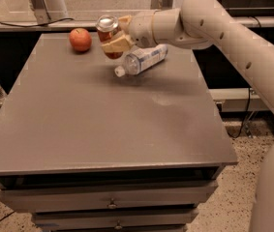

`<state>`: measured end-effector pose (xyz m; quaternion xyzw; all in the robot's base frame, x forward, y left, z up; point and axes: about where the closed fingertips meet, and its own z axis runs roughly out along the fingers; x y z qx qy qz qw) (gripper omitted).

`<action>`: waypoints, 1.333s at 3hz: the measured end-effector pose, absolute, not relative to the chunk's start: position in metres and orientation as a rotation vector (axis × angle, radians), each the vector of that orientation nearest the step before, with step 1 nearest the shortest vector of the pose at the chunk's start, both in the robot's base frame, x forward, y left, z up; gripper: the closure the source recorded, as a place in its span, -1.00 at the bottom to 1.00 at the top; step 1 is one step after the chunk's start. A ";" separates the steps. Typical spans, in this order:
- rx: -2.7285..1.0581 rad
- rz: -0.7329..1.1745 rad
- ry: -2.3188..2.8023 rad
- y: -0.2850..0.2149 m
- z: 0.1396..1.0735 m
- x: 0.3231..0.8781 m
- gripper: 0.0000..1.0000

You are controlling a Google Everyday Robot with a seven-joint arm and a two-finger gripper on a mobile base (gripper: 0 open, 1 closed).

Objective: Move coke can near apple

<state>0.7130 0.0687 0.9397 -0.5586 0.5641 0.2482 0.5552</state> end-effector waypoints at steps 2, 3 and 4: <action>-1.312 0.552 1.355 0.060 0.946 0.766 1.00; -1.310 0.560 1.388 0.058 0.937 0.785 1.00; -1.318 0.560 1.408 0.061 0.930 0.800 1.00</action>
Offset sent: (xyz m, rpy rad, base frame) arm 0.0825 -0.0198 0.0112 -0.0387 0.0009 -0.0560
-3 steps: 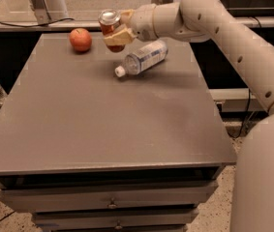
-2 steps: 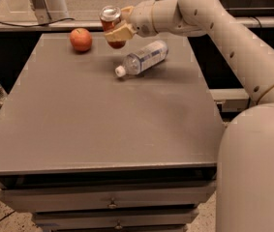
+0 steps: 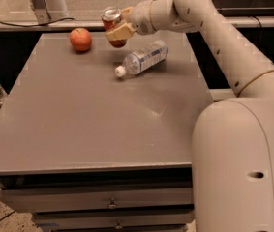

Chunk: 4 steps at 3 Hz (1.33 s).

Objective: Move coke can near apple

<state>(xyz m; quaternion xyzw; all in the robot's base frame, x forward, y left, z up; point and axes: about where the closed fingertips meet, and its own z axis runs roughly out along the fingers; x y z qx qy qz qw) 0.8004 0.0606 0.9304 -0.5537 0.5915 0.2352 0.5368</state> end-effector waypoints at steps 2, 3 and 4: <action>-1.358 0.608 1.405 0.090 0.919 0.817 1.00; -1.375 0.667 1.391 0.114 0.908 0.819 1.00; -1.388 0.695 1.392 0.125 0.902 0.819 1.00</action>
Offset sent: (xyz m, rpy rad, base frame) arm 0.0345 0.0431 -0.0093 0.0012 0.0395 0.0789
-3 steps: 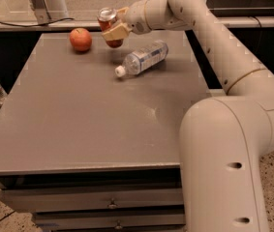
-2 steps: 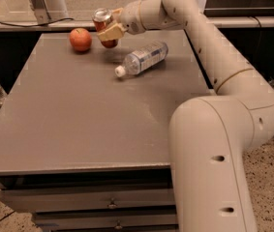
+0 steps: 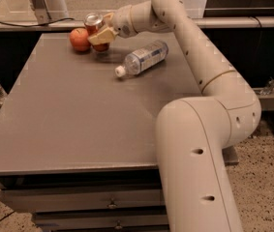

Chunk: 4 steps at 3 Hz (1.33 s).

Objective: Move coke can near apple

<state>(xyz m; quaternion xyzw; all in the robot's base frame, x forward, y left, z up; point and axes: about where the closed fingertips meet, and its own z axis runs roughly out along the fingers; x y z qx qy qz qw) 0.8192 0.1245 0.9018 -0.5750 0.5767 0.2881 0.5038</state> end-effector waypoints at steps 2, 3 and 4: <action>-1.400 0.693 1.429 0.126 0.899 0.820 0.19; -1.402 0.696 1.440 0.126 0.898 0.819 -0.27; -1.400 0.698 1.448 0.124 0.896 0.819 -0.73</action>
Offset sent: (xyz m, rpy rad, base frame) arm 0.0020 -0.0082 0.0028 -0.0423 0.0280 -0.0218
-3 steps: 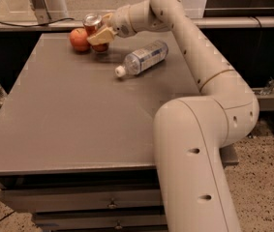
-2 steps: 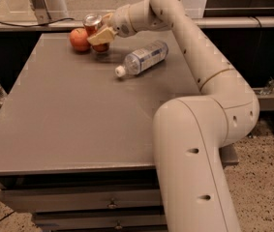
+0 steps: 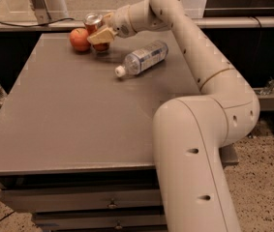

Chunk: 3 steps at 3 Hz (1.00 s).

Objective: Move coke can near apple

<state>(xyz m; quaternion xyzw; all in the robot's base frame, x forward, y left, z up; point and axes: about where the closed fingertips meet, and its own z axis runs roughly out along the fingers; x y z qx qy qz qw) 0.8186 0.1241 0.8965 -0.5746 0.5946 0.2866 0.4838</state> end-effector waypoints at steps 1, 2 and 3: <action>-1.396 0.701 1.455 0.122 0.895 0.818 -1.00; -1.391 0.703 1.461 0.121 0.893 0.817 -1.00; -1.381 0.688 1.475 0.110 0.897 0.812 -1.00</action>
Offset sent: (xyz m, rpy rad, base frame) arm -0.0054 -0.0132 -0.0025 0.0028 0.0120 -0.0235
